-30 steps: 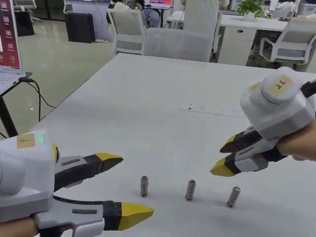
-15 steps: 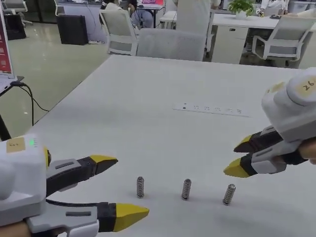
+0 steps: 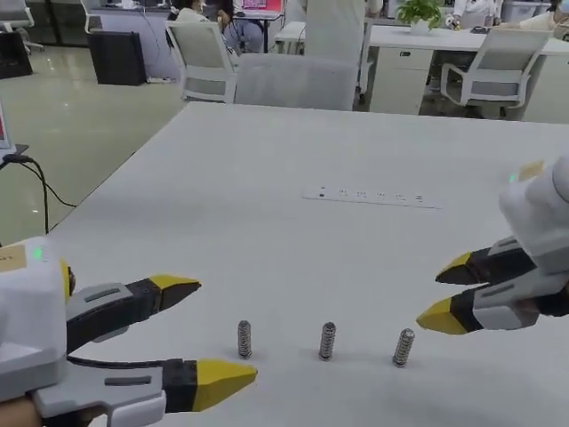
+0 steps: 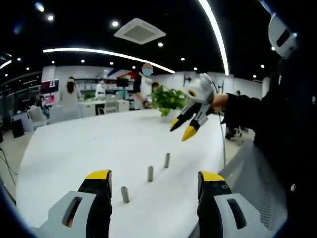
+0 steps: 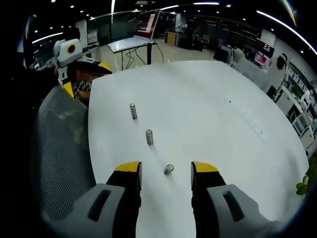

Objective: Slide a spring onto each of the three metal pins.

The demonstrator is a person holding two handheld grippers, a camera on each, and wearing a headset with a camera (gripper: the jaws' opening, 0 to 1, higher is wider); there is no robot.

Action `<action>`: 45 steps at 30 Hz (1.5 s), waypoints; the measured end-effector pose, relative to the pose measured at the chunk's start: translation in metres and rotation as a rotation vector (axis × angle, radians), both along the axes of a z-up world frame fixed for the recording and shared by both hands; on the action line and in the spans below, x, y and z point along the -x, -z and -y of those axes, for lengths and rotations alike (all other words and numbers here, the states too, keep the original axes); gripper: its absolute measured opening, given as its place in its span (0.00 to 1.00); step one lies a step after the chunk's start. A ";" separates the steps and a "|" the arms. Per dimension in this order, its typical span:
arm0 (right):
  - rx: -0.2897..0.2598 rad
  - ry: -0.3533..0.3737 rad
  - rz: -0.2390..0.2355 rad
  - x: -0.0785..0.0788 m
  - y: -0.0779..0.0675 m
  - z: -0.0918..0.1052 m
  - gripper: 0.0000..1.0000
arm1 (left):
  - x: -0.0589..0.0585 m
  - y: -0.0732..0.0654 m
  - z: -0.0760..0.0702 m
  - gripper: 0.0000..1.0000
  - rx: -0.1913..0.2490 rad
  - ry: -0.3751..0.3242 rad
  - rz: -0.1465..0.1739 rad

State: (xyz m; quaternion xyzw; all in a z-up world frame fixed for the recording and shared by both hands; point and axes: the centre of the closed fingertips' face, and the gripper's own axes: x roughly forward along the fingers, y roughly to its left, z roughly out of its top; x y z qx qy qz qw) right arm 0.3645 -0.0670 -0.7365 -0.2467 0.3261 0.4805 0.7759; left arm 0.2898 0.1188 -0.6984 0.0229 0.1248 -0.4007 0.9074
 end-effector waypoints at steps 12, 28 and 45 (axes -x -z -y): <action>-0.034 0.038 0.005 0.005 0.003 0.018 0.40 | -0.011 0.000 -0.015 0.67 -0.012 -0.022 0.001; -0.131 0.060 0.037 0.017 0.005 0.033 0.46 | -0.014 0.004 -0.024 0.71 0.001 -0.014 0.000; -0.265 0.079 0.087 0.023 0.012 0.036 0.50 | -0.008 0.023 -0.036 0.75 0.010 -0.005 -0.034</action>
